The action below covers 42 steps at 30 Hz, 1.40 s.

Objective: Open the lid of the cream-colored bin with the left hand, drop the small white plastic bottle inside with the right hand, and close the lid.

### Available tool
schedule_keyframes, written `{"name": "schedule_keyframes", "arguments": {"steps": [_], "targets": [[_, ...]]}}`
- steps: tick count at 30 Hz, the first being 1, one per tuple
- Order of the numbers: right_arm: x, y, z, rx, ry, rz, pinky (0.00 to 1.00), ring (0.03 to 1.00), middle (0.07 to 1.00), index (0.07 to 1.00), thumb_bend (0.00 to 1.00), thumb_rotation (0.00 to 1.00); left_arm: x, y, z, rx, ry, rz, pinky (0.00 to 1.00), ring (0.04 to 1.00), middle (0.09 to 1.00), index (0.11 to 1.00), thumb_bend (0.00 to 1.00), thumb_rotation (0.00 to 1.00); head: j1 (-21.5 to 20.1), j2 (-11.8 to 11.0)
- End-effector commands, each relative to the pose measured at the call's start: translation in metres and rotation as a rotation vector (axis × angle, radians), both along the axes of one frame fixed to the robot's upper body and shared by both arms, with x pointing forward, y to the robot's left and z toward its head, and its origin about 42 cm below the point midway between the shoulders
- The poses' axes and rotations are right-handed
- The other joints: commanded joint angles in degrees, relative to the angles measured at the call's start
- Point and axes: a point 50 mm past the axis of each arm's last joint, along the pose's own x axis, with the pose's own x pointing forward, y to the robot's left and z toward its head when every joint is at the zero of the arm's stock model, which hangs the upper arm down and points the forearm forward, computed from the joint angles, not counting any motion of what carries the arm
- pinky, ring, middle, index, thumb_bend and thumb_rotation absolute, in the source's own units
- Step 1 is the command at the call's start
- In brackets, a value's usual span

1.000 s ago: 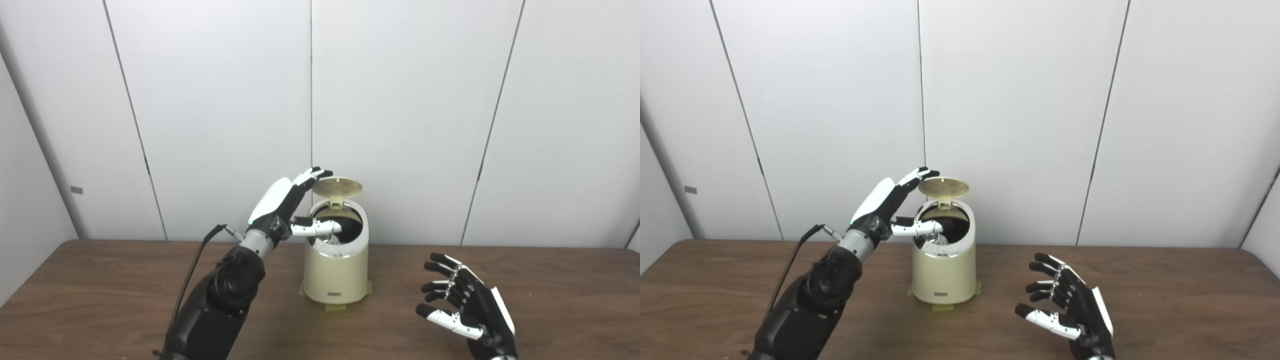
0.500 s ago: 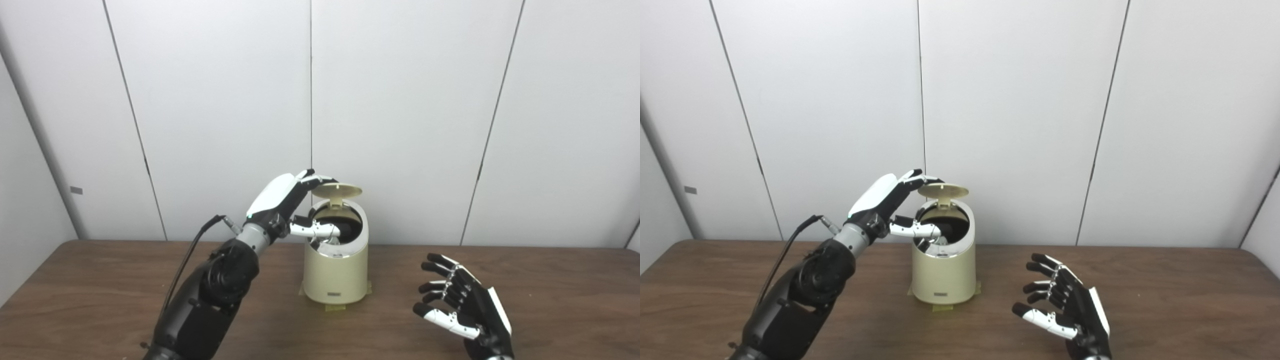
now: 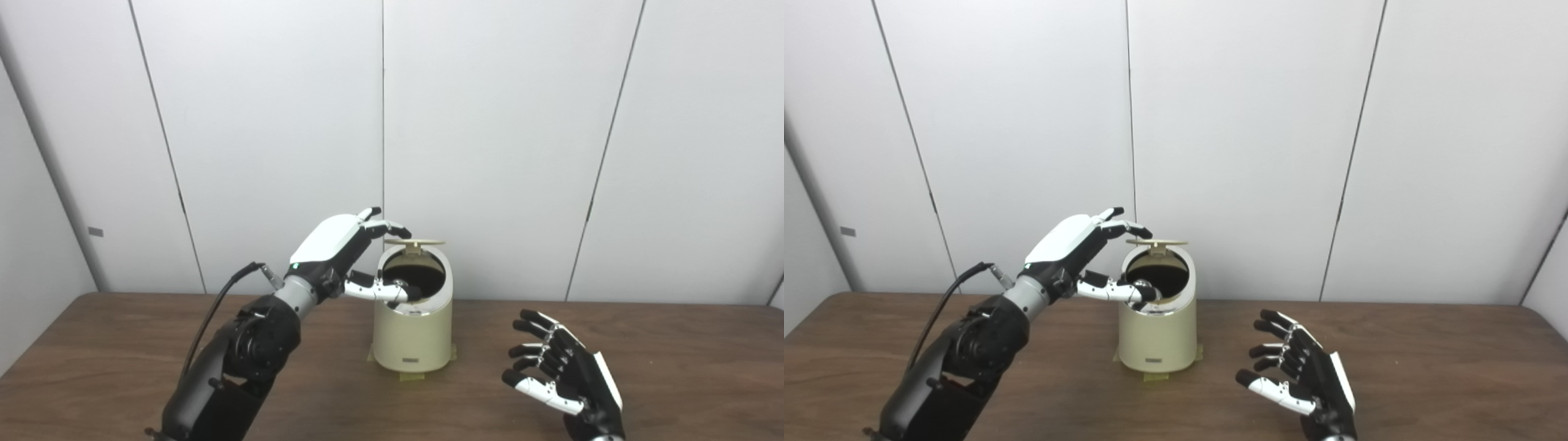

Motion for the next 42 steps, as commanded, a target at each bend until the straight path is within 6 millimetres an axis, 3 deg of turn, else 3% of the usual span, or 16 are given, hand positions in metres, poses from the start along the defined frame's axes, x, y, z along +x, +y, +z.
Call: {"name": "schedule_keyframes", "arguments": {"steps": [1, 31, 42], "targets": [[0.009, 0.004, 0.022, 0.003, -0.082, 0.004, 0.45, 0.555, 0.735, 0.746, 0.87, 0.19, -0.001, 0.000, 0.027, -0.001, -0.074, -0.014, 1.00, 1.000, 0.830, 0.785, 0.93, 0.51, 0.0, 0.1], [0.005, 0.011, 0.032, -0.022, -0.069, 0.003, 0.46, 0.547, 0.736, 0.753, 0.87, 0.19, -0.016, -0.013, -0.009, 0.170, -0.095, -0.099, 1.00, 0.979, 0.795, 0.756, 0.92, 0.47, -0.9, 1.4], [0.005, 0.012, 0.034, -0.034, -0.071, 0.001, 0.45, 0.551, 0.730, 0.749, 0.87, 0.20, -0.020, -0.018, -0.023, 0.415, -0.127, -0.075, 1.00, 0.961, 0.783, 0.764, 0.92, 0.46, -1.1, 2.1]]}}
